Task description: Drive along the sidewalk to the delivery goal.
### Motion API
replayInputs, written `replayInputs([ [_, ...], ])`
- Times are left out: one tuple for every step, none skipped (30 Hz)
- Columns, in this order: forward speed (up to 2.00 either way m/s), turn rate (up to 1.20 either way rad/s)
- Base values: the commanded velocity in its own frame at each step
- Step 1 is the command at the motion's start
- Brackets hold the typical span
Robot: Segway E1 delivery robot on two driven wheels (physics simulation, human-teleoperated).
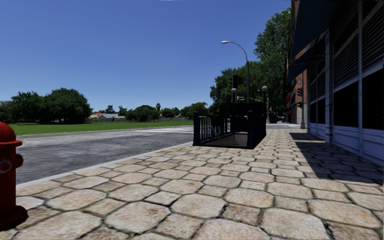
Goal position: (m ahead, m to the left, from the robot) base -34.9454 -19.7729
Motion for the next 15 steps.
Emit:
replayInputs([
  [0.82,0.8],
  [0.82,0.8],
  [0.82,0.81],
  [0.82,0.81],
  [0.82,0.81],
  [0.82,0.89],
  [0.82,0.89],
  [0.82,0.89],
  [0.82,0.89],
  [0.82,0.89],
  [0.82,0.89],
  [0.82,0.89],
  [0.82,0.89],
  [0.82,0.89],
  [0.82,0.89],
])
